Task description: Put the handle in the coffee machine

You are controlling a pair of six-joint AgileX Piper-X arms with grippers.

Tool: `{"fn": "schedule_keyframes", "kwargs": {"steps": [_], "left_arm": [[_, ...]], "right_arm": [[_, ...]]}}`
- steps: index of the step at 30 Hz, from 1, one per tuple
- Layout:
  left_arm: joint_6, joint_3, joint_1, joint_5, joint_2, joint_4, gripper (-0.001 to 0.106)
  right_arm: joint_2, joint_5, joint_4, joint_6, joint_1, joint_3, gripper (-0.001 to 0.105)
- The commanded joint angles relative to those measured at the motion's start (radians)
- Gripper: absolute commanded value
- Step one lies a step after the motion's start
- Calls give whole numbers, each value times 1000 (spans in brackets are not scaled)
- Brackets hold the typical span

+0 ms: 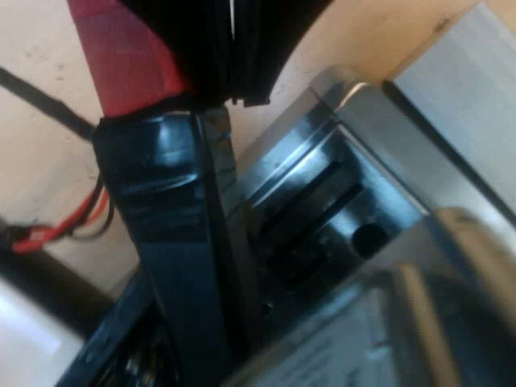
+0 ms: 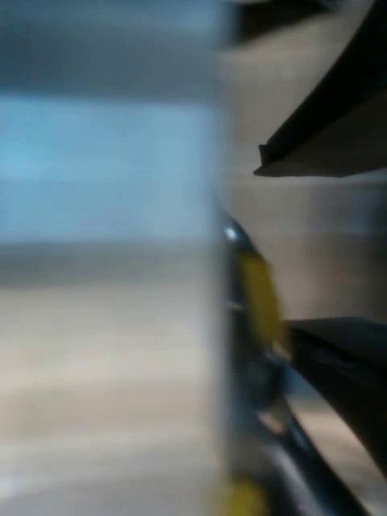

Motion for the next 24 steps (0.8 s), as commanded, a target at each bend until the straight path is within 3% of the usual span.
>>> {"fn": "schedule_keyframes", "kwargs": {"steps": [1, 3, 9, 15, 19, 24], "left_arm": [[8, -2, -26, 131, -18, 15, 0], [10, -2, -26, 147, -18, 20, 0], [10, 0, -28, 214, -18, 60, 0], [4, 0, -28, 196, -21, 63, 0], [-29, 17, -28, 190, -53, 34, 0], [-54, 33, -28, 183, -61, 21, 0]], "right_arm": [[-36, -60, 11, 10, 12, 20, 45], [-53, -108, 10, 20, 12, 59, 45], [-110, -111, 35, 26, 4, 134, 45], [-178, -207, 178, 26, -2, 196, 45], [-244, -239, 191, 95, -2, 263, 45], [-334, -294, 241, 99, -2, 349, 45]]}}
